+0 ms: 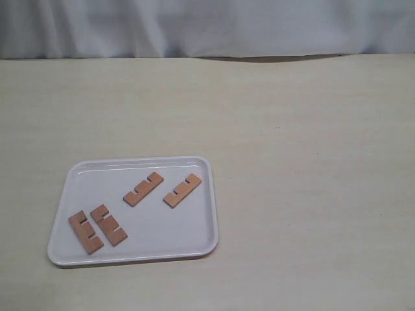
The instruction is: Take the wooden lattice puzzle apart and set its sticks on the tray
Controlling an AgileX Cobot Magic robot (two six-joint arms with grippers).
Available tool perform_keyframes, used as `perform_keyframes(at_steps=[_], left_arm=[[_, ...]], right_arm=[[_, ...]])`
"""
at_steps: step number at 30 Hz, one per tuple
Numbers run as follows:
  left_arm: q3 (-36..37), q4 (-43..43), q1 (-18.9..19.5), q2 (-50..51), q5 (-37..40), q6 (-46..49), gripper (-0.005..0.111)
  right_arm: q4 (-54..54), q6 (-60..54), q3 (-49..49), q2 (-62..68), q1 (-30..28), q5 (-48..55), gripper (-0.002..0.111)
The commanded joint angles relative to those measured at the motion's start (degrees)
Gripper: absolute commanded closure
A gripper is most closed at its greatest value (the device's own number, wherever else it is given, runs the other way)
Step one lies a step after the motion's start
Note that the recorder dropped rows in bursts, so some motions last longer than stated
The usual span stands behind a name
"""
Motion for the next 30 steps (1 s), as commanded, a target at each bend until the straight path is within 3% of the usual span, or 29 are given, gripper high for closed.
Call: perform_keyframes(at_steps=[1,12,16,20,22,30], left_arm=[[0.18,-0.12,0.60,-0.14,-0.52,0.30,0.107],[0.18,-0.12,0.60,-0.14,-0.52,0.30,0.107],[0.18,-0.12,0.60,-0.14,-0.52,0.30,0.107],[0.18,-0.12,0.60,-0.14,-0.52,0.30,0.107],[0.18,-0.12,0.60,-0.14,-0.52,0.30,0.107],[0.18,-0.12,0.60,-0.14,-0.52,0.30,0.107]], right_arm=[[1.80,0.35,0.11,-4.16,-0.23,2.18,0.103],[3.59,0.35,0.53,-4.16,0.00,9.52,0.103],[6.18,0.50,6.18,-4.16,0.00,2.54,0.103],[6.18,0.50,18.80,-4.16,0.00,-9.25,0.103],[5.44,-0.10,20.48,-4.16,0.00,-3.52,0.103],[4.88,0.13,20.48,-4.16,0.00,-4.95,0.103]])
